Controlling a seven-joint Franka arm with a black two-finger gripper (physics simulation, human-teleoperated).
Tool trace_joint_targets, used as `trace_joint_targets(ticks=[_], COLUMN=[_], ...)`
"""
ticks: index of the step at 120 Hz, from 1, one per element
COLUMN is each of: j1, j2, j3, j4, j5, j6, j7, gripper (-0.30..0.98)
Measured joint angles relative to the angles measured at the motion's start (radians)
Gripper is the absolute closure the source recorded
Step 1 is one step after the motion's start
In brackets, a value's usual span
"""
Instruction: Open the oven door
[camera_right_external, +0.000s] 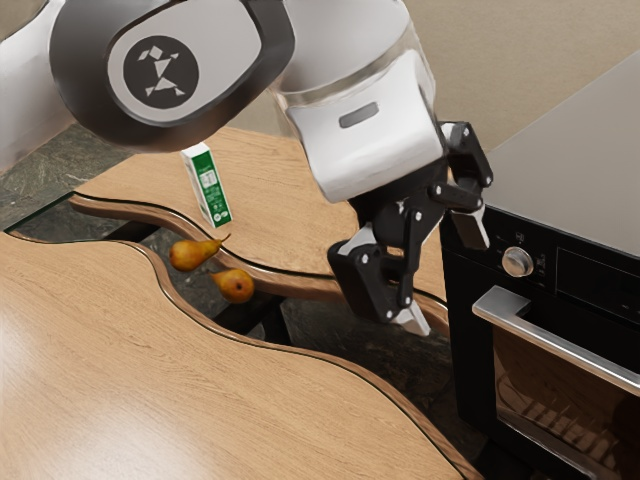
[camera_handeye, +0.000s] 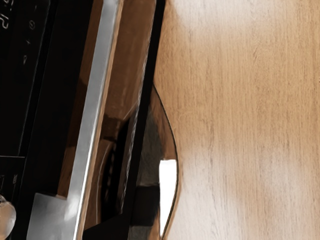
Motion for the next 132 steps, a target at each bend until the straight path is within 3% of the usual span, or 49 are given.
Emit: trace_joint_targets(ticks=[59,132], j1=[-0.024,-0.046], j2=[0.065,0.148], j3=[-0.018,-0.018], j4=[-0.094,-0.093], j5=[0.004,0.036], j6=[0.088,0.166], j7=[0.332,0.504], gripper=[0.02,0.01])
